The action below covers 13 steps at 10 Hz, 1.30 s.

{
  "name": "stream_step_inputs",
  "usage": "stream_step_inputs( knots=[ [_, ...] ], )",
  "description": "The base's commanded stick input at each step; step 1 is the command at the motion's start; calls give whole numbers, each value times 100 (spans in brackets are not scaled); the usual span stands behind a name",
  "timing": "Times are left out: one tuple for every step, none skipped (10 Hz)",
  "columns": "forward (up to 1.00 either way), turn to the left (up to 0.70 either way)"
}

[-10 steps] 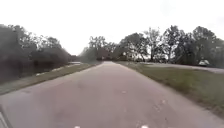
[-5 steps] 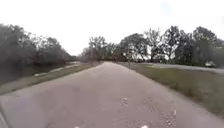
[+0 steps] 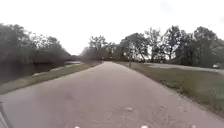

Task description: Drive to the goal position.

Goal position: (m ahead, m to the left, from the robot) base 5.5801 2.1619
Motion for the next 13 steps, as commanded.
stream_step_inputs(
  knots=[
    [70,0],
    [70,0],
    [70,0],
    [70,0],
    [70,0],
    [70,0],
    [70,0],
    [70,0],
    [70,0],
    [70,0],
    [70,0],
    [70,0],
    [70,0]
  ],
)
